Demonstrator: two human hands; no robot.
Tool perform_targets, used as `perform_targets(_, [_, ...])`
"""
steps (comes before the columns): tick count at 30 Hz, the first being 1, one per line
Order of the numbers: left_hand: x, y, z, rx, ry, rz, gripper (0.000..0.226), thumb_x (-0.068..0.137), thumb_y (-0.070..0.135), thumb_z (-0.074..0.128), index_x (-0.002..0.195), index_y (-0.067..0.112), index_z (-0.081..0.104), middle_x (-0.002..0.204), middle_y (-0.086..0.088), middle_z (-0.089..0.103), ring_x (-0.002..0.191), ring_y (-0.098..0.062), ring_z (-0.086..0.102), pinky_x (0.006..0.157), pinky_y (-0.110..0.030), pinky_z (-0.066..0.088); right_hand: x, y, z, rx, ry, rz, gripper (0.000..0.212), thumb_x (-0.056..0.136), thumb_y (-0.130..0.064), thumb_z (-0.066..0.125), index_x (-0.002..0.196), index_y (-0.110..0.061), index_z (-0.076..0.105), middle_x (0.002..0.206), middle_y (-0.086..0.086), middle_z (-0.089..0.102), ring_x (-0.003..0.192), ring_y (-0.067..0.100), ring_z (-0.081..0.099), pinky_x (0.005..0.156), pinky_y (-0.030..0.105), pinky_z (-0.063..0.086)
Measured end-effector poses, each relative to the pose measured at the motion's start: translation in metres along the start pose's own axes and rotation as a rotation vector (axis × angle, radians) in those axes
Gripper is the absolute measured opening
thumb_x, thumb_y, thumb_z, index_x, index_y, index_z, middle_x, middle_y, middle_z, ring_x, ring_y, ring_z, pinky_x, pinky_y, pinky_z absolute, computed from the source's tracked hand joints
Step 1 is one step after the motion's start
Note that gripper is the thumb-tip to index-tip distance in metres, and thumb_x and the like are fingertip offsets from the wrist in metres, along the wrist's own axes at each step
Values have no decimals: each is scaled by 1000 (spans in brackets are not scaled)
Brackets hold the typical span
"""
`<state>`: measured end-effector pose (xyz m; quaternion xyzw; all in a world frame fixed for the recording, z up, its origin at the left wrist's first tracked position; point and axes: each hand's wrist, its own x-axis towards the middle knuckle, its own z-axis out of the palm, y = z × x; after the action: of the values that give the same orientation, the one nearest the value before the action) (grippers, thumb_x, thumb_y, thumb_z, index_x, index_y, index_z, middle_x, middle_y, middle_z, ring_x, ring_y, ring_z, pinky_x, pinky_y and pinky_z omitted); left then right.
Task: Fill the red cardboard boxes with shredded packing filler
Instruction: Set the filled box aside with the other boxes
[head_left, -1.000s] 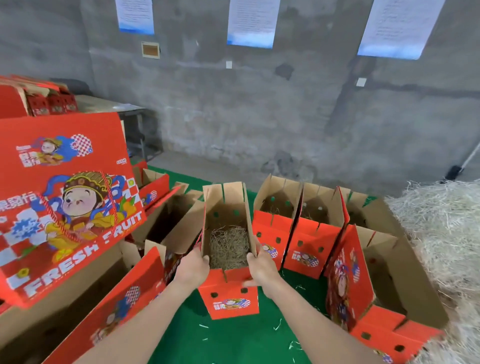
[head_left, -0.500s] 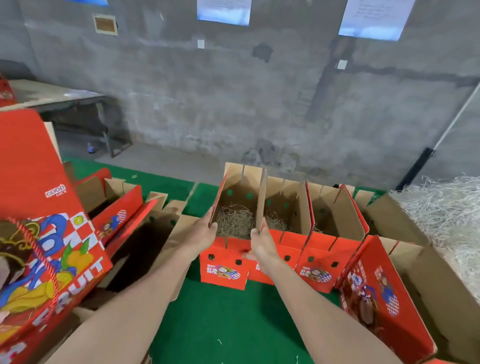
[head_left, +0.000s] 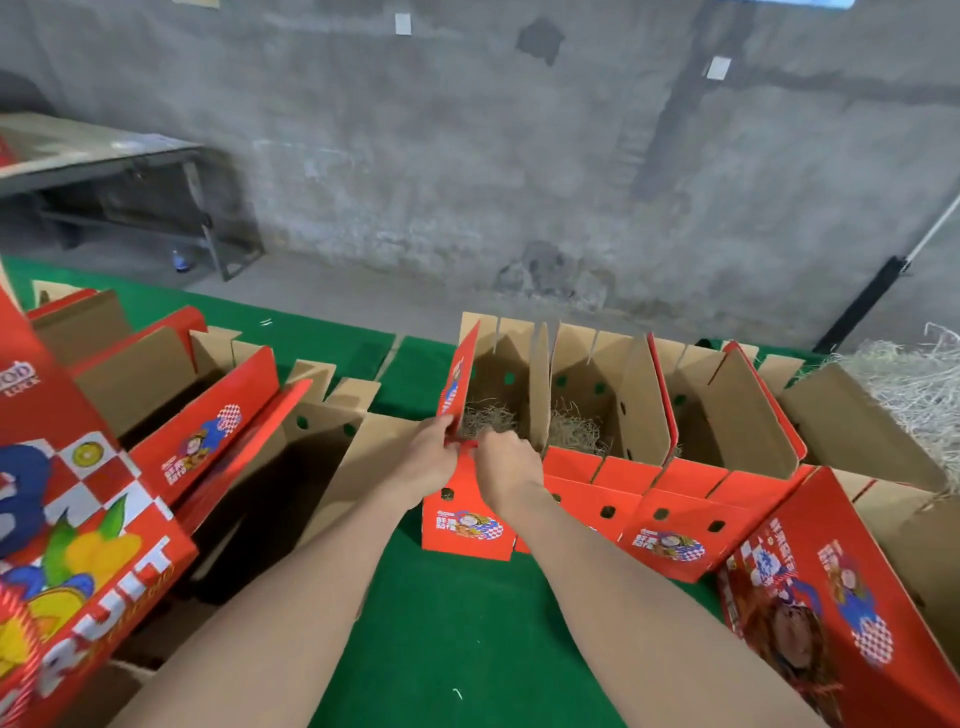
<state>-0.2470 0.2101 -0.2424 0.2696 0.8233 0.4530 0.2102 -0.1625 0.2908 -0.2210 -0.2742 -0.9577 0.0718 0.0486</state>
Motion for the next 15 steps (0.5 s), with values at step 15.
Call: perform_targets(15, [-89,41,-39,-61,251,106,25,95,15,50,113,9,64,109,-6,67,96,-17,62,88,-34,50,-45,-34,-42,389,197,-178,18,94,-21,43,107,-11,50,99,16,63,90,36,59,63,35,40])
